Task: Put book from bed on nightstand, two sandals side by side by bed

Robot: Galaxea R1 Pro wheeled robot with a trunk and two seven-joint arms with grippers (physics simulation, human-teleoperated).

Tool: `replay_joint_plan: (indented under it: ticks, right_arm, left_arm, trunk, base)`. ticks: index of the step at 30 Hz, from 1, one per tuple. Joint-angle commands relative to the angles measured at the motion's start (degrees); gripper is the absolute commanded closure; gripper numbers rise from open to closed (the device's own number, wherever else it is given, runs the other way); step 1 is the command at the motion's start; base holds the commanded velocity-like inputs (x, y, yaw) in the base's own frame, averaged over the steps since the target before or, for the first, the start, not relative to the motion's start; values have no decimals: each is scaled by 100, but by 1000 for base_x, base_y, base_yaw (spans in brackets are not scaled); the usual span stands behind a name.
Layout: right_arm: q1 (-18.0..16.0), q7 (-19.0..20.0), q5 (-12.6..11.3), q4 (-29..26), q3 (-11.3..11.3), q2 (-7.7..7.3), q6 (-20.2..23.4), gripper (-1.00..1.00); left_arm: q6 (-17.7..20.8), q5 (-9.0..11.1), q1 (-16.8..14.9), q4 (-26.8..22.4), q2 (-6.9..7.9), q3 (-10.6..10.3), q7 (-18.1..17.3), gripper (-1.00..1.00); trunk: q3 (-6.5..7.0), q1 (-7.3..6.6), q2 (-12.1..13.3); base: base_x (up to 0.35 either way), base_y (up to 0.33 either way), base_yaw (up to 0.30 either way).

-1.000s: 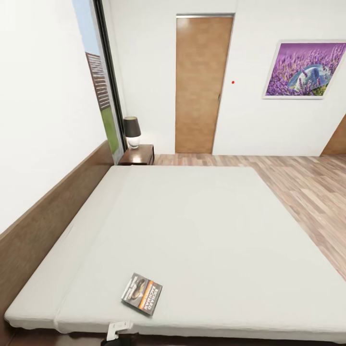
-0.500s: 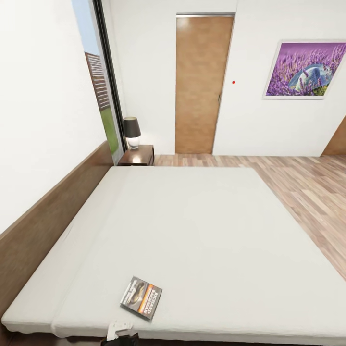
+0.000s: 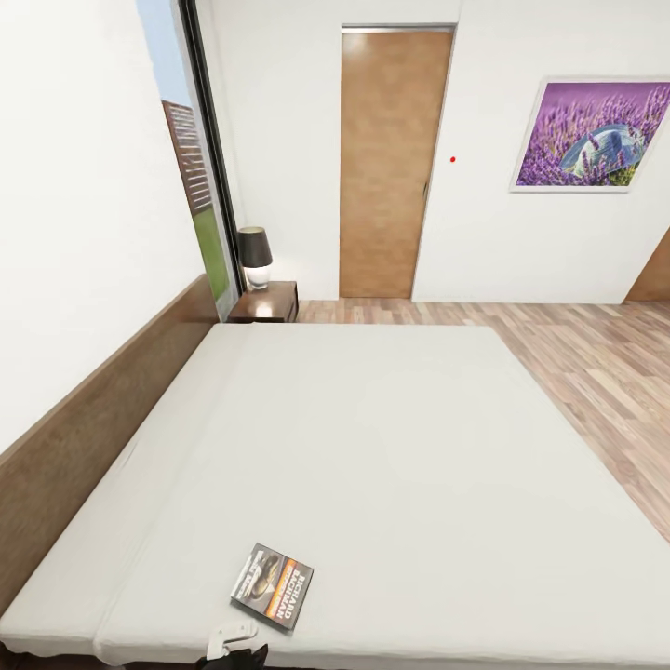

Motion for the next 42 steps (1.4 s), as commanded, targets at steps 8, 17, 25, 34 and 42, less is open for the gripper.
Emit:
replay_joint_plan:
  ticks: [8,17,25,34,42]
  right_arm:
    - [-10,29,-54,28,-5,-3,-3,-100]
    - [-10,44,-43,33,-5,-2,-3,-100]
    - [-10,32,-43,33,-5,-3,-3,-100]
    - [-10,29,-43,33,-5,-3,-3,-100]
    - [-10,29,-42,33,-5,-3,-3,-100]
  left_arm:
    - [-6,32,-5,7,-1,37,-37,-100]
    - [-8,31,-5,7,-1,37,-42,-100]
    - [-20,31,-5,-6,27,51,-331,-100]
    - [88,87,-11,-36,678,119,-3322,-100]
    - [1559,74,-54,-815,1093,133,-5448,-100]
  trunk:
    - [-9,2,-9]
    - [-9,2,-9]
    - [-9,2,-9]
    - [-9,2,-9]
    - [-9,2,-9]
  base:
    - [0,0,0]
    - [0,0,0]
    - [0,0,0]
    - [0,0,0]
    - [0,0,0]
